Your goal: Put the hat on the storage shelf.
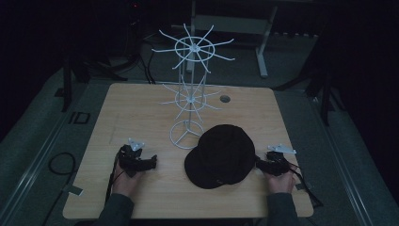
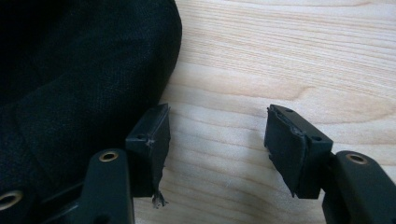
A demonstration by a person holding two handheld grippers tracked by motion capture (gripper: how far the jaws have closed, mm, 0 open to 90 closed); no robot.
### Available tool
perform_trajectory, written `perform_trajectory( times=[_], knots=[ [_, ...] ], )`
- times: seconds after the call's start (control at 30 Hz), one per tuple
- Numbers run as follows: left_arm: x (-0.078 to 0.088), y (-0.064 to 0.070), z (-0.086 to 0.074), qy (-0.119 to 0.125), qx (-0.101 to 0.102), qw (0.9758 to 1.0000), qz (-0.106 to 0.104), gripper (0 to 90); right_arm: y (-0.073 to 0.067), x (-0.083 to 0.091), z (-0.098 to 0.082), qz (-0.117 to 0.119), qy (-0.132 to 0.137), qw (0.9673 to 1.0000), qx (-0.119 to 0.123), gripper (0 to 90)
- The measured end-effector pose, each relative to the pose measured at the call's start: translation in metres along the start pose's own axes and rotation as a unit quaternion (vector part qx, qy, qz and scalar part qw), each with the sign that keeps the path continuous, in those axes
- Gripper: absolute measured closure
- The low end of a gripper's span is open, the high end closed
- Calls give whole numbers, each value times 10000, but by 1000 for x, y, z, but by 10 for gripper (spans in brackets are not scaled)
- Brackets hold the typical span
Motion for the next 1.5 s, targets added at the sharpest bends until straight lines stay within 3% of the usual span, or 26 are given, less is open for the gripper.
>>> perform_trajectory(
  times=[0.33,0.4,0.53,0.77,0.93,1.03,1.17,1.3,1.4,1.5],
  knots=[
    [0,0,0,0,1,10000,-1,93,-4,10,-1,-2,-363,9993,84,447],
    [0,0,0,-1,3,10000,2,93,-6,21,5,-32,-263,9996,56,446],
    [0,0,0,-6,15,10000,8,93,-9,36,11,126,-76,9997,-190,433],
    [0,2,0,-14,9,10000,12,94,-20,51,13,273,3,9988,-398,407],
    [0,3,0,-15,-3,10000,5,94,-39,56,12,291,-70,9994,-178,377],
    [-1,3,0,-9,3,10000,6,94,-51,55,10,382,-199,9989,-192,343],
    [-1,4,0,-11,7,10000,8,94,-58,51,4,311,-372,9986,-214,322],
    [-1,4,0,-11,7,10000,6,94,-66,37,-8,532,-846,9933,-573,333],
    [-1,4,0,-18,1,10000,5,94,-65,31,-8,565,-958,9914,-684,443],
    [-1,4,0,-14,3,10000,6,94,-55,24,-5,208,-898,9932,-705,548]
  ],
)
Point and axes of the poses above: each handheld gripper's, and its own axes: x roughly backward along the jaws, z roughly out of its top, y roughly to its right, the point moved 8 cm from there along -x, roughly forward along the jaws, and after that the axes turned 4 degrees about -z, right-handed, at the moved point
